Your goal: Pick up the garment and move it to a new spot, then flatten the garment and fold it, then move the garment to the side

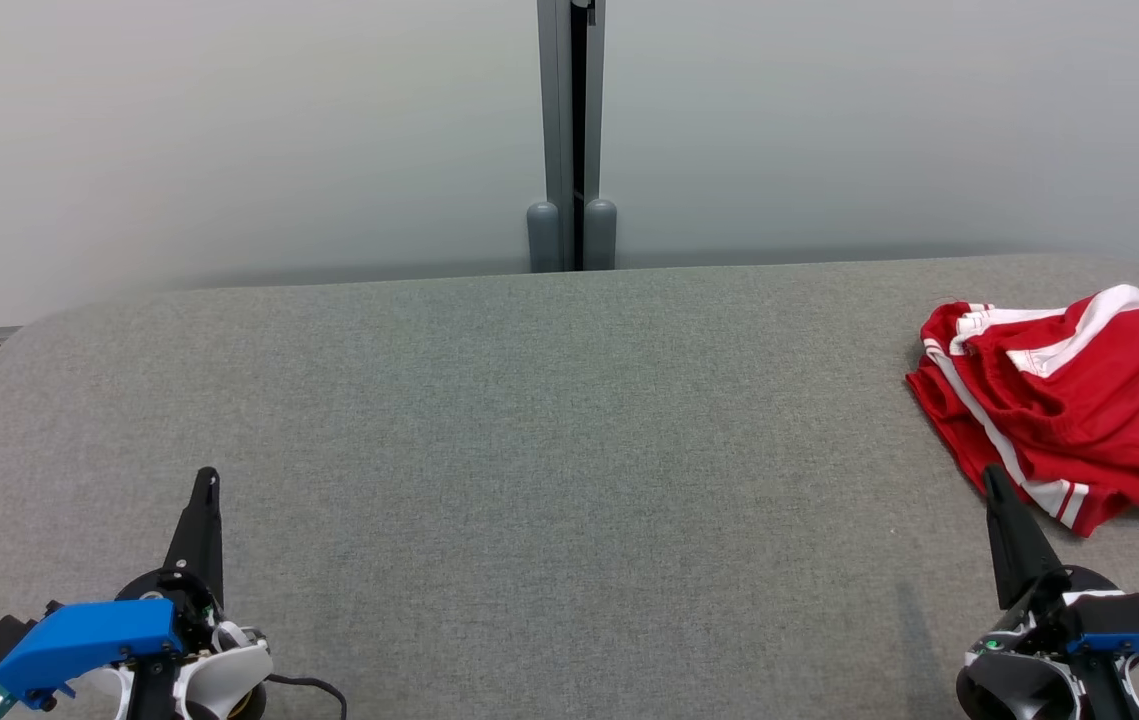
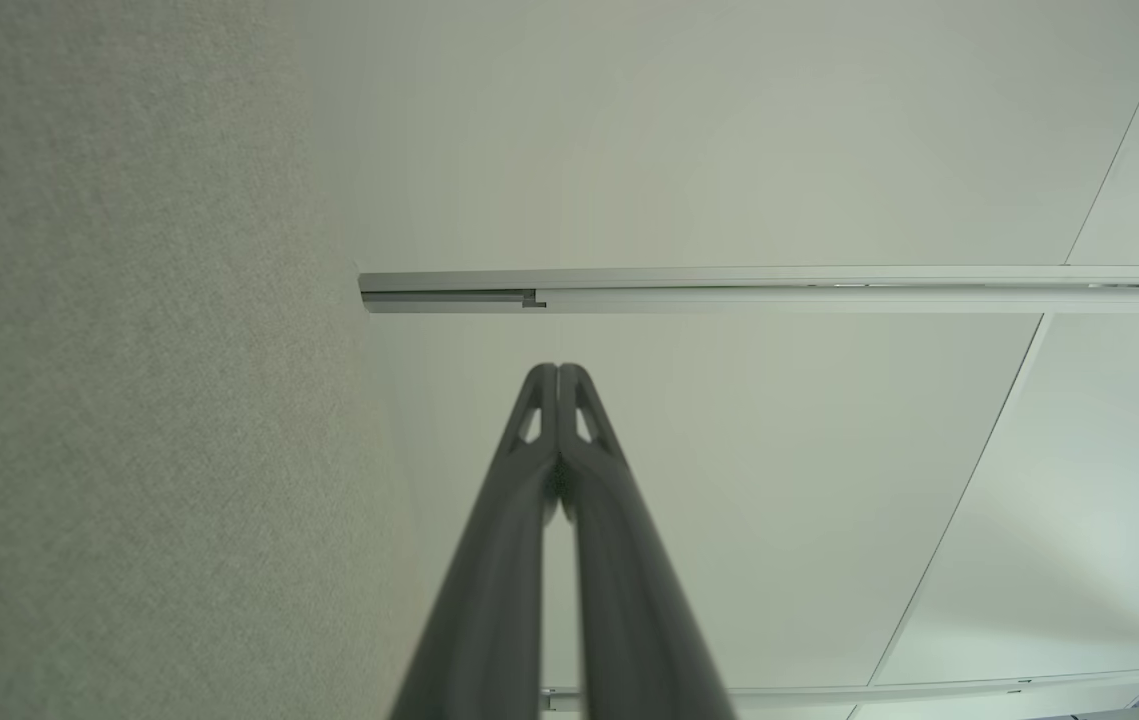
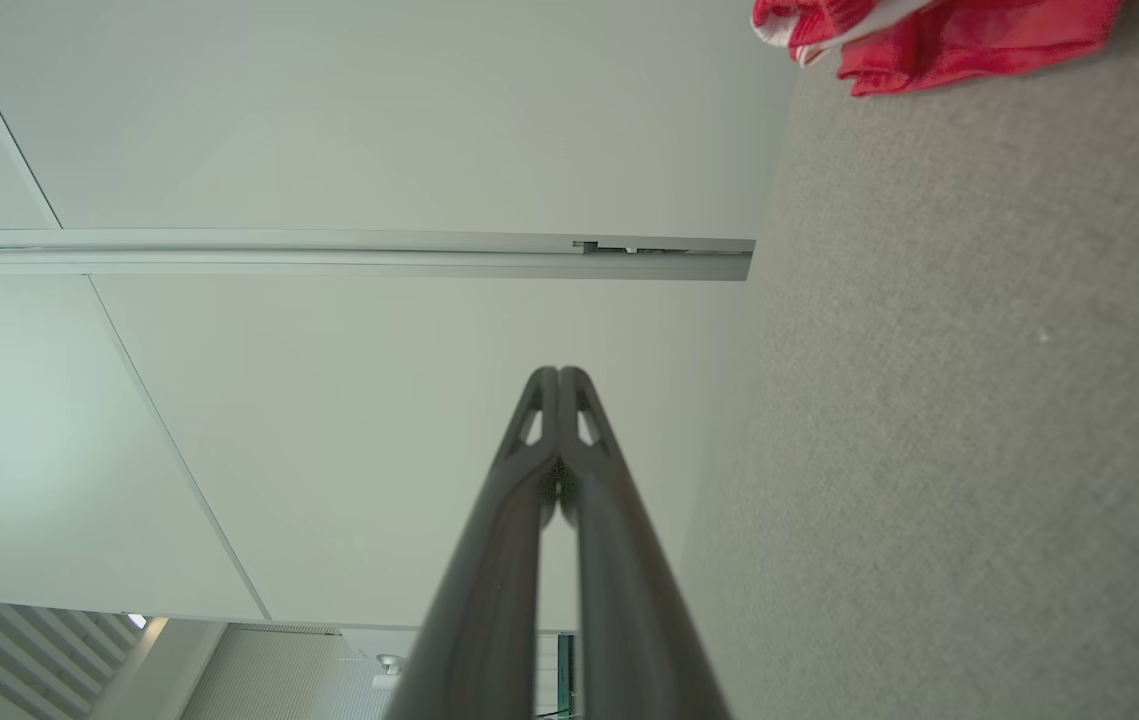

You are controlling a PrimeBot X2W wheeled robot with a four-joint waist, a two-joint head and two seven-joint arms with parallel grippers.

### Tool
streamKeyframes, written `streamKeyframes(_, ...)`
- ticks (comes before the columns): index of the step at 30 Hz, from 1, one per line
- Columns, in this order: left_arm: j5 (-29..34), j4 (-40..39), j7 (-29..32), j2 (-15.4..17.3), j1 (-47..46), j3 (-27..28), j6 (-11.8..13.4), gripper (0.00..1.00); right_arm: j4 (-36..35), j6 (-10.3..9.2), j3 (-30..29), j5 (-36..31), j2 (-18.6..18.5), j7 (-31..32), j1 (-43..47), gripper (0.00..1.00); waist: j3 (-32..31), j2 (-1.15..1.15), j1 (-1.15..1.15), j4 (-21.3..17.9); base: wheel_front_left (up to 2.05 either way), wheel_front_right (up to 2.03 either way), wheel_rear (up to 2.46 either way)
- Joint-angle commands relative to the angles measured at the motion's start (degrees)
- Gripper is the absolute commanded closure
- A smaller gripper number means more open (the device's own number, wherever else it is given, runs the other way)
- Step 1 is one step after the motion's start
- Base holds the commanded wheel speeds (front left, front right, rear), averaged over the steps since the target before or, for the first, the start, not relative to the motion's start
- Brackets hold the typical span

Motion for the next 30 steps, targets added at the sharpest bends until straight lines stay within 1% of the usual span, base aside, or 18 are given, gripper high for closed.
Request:
streamKeyframes(1, -0.21, -0.23, 0.23, -0.15, -0.54, 0.14, -0.3, 1.0, 0.09, 0.04, -0.2, 0.2, -0.12, 0.23, -0.86, 1.0, 0.0, -0.01, 0.0, 0.0, 0.0, 0.0, 0.0)
streamKeyframes(30, -0.24, -0.23, 0.21, -0.14, -0.54, 0.11, -0.3, 1.0, 0.1, 0.04, -0.3, 0.04, -0.02, 0.3, -0.87, 1.0, 0.0, -0.01, 0.0, 0.0, 0.0, 0.0, 0.0)
